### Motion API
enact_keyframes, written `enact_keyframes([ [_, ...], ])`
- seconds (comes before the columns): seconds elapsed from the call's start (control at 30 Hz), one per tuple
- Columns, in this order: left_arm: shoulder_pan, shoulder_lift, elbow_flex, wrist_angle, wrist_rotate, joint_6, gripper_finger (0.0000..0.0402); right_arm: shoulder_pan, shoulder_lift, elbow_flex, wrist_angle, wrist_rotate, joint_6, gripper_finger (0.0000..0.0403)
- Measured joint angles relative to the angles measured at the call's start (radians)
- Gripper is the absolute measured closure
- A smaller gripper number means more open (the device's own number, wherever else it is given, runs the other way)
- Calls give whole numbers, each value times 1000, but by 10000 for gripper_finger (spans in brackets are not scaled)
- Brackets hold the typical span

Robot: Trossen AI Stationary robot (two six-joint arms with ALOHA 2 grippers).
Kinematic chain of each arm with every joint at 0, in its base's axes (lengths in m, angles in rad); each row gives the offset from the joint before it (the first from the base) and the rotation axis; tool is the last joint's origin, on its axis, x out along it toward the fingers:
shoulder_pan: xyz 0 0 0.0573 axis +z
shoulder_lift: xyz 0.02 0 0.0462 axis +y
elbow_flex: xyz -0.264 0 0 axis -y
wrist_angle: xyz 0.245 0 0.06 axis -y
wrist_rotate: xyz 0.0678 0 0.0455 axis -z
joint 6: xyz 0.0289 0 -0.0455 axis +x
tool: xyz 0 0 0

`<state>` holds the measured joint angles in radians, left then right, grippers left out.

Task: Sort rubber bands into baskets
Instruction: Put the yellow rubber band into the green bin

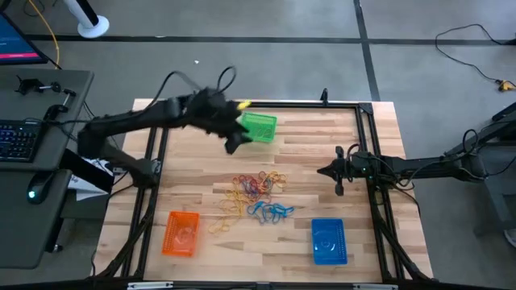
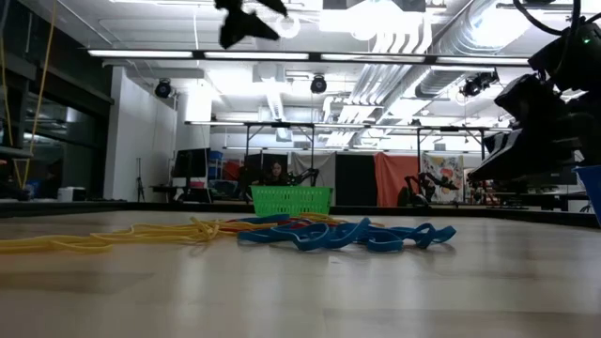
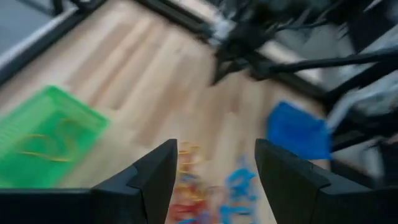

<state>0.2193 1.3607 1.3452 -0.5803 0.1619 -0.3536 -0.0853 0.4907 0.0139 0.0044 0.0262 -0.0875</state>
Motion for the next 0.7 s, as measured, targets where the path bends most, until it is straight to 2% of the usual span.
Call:
enact_keyframes([
  [0.13,-93,-152,-242,263,-74,-226,193,0,0,0,11,-1,4,402],
  [0.2,-139,-210,-346,368,-151,-341,193,0,0,0,75,-21,77,402],
  [0.27,-179,-259,-421,425,-230,-423,193,1,0,0,194,-61,267,402],
  [0.33,-208,-295,-463,443,-283,-474,193,1,5,0,336,-38,459,402],
  [0.43,-225,-329,-482,414,-304,-480,193,1,8,0,581,134,809,402],
  [0.47,-226,-336,-481,403,-306,-467,193,1,17,0,652,199,868,402],
  [0.5,-226,-346,-481,390,-307,-446,193,0,27,5,713,240,884,402],
  [0.57,-217,-361,-481,382,-307,-387,193,1,61,63,768,240,867,402],
  [0.63,-202,-385,-481,364,-307,-323,193,4,121,175,725,183,812,402],
  [0.7,-184,-409,-481,356,-302,-261,193,23,211,322,597,122,739,402],
])
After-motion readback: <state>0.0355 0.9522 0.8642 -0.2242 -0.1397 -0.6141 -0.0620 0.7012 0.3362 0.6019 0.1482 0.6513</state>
